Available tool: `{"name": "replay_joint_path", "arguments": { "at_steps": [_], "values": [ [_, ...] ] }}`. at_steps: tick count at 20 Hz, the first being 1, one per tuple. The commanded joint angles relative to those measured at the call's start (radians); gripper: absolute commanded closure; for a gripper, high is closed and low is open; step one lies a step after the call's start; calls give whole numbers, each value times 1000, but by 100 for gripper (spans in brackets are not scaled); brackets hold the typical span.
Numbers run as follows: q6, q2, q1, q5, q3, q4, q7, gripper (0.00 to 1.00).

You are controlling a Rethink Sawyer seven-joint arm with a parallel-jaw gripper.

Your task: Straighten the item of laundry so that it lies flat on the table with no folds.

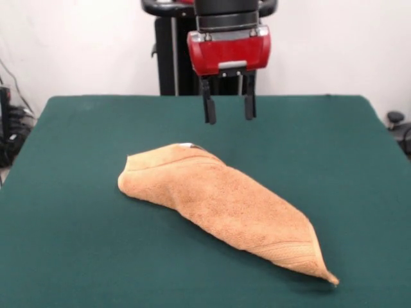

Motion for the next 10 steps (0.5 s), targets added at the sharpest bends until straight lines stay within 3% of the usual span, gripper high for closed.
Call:
{"name": "replay_joint_path", "arguments": {
  "at_steps": [1,10],
  "values": [
    [18,73,41,40,-7,120,198,0],
    [52,59,32,96,-10,238,212,0]
  ]
}}
